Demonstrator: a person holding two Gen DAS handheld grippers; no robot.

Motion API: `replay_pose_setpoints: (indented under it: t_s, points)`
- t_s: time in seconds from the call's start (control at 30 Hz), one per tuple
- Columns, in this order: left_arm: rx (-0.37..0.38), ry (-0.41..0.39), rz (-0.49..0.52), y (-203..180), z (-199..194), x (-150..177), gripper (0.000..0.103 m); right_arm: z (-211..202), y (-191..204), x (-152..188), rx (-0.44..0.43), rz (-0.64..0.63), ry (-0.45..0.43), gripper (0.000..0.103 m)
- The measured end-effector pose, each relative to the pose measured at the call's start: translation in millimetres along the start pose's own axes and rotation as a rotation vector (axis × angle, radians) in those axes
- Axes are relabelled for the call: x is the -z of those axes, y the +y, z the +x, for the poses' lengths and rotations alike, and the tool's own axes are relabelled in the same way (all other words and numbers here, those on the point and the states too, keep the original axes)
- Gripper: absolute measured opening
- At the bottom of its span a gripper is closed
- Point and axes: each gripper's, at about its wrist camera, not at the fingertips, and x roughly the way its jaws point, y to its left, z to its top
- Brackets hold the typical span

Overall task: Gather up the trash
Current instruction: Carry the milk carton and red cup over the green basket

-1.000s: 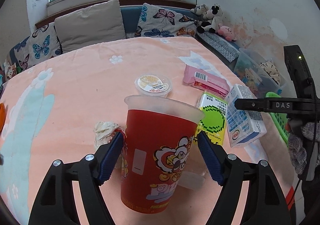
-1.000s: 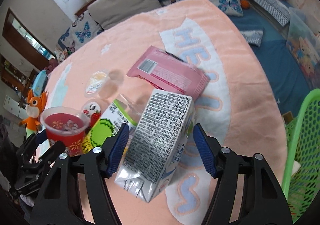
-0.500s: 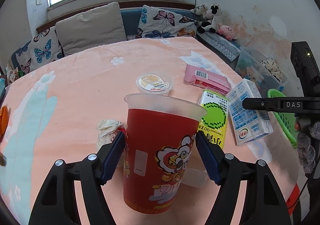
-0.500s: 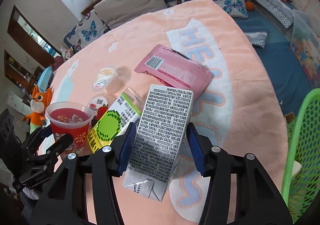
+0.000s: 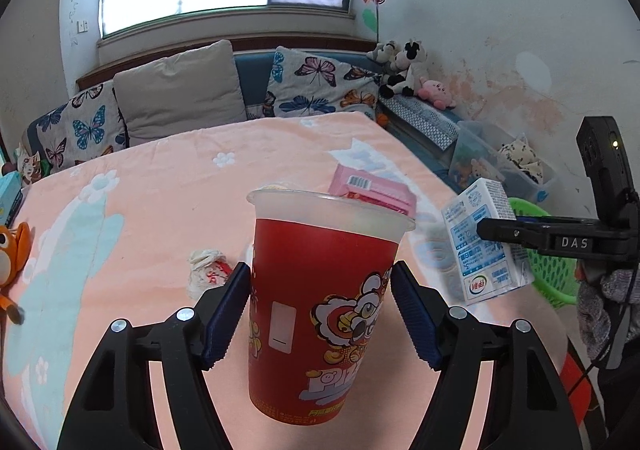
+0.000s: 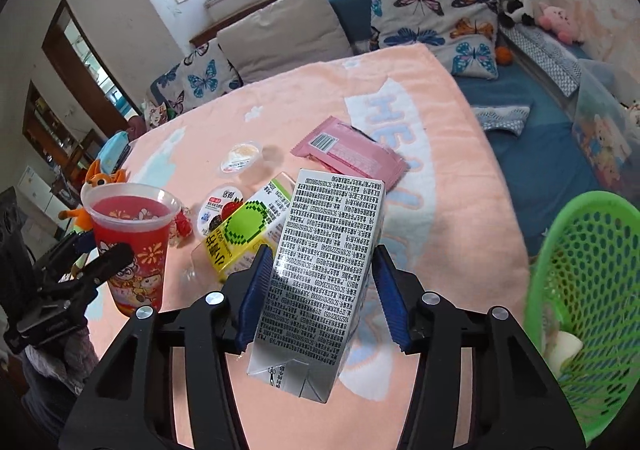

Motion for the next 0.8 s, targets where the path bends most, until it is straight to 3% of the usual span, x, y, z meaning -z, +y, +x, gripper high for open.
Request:
replay_pose_setpoints:
  t_s: [0.23,0.53,0.8]
  points:
    - [0.041,-0.014,0.027,-39,-8,-6,0.069,-39,-33,10,0.053,0.025,-0.045,0.052]
    - [0.127,-0.006,0.076,-110,7,-20,0.069,-80,-114,28,0.222,0.084,-0.082,0.052]
    - [0.205,0.011,0.117,-177,32,-36,0.069,-88,-184,51,0.323,0.151,-0.077,0.052]
